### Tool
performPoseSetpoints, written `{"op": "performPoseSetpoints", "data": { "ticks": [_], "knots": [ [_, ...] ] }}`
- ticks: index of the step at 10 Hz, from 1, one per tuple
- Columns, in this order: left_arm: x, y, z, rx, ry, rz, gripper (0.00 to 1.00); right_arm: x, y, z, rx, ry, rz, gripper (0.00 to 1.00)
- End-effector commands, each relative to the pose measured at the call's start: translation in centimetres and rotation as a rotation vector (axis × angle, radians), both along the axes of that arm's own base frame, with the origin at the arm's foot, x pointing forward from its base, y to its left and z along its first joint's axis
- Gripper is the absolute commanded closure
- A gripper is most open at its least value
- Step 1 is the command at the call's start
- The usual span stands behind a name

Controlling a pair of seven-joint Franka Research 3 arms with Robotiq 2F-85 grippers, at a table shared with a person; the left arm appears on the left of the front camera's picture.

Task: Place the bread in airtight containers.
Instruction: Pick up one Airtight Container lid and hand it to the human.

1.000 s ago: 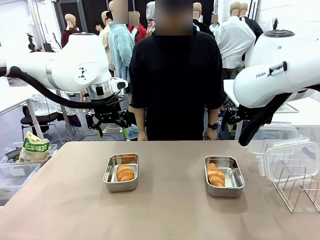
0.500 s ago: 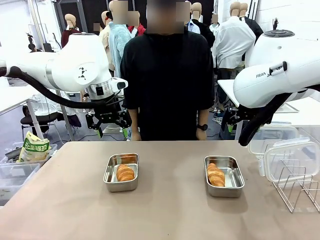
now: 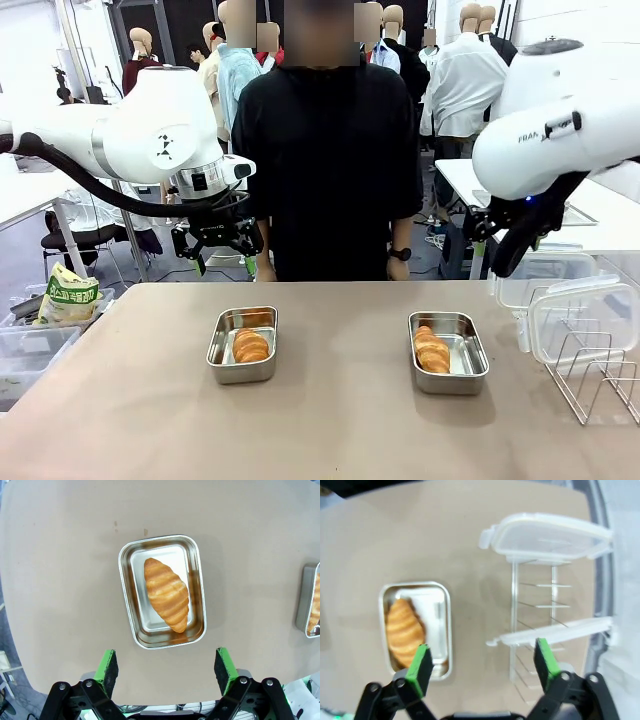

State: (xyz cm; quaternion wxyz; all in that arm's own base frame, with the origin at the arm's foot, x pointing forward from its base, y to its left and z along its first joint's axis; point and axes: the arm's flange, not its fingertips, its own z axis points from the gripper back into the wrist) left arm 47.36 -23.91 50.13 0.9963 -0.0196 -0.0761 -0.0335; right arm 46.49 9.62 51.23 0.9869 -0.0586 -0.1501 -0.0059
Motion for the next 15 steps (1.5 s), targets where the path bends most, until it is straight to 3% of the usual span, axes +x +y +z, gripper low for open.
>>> {"op": "performPoseSetpoints", "data": {
  "ticks": [1, 4, 5, 7, 9, 11, 12, 15],
  "knots": [
    [-0.1, 0.1, 0.3, 0.013, -0.009, 0.005, 0.0, 0.9, -1.0, 2.1, -0.022, 0.097, 0.081, 0.0],
    [-0.1, 0.1, 0.3, 0.013, -0.009, 0.005, 0.0, 2.5, -6.4, 0.9, 0.096, 0.156, 0.428, 0.0],
    [-0.1, 0.1, 0.3, 0.013, -0.009, 0.005, 0.0, 2.8, -7.1, -0.5, 0.139, 0.116, 0.47, 0.0],
    [-0.1, 0.1, 0.3, 0.013, -0.009, 0.005, 0.0, 2.2, -8.0, -2.3, 0.188, 0.205, 0.567, 0.0],
    [-0.1, 0.1, 0.3, 0.013, -0.009, 0.005, 0.0, 1.2, -7.9, -2.9, 0.11, 0.269, 0.622, 0.0],
    [-0.1, 0.1, 0.3, 0.013, -0.009, 0.005, 0.0, 1.1, -7.0, -2.5, -0.002, 0.189, 0.755, 0.0],
    [-0.1, 0.1, 0.3, 0.013, -0.009, 0.005, 0.0, 1.7, -7.8, -3.2, 0.127, 0.25, 0.623, 0.0],
    [-0.1, 0.1, 0.3, 0.013, -0.009, 0.005, 0.0, 1.6, -7.5, -2.6, 0.083, 0.243, 0.668, 0.0]
  ]
}}
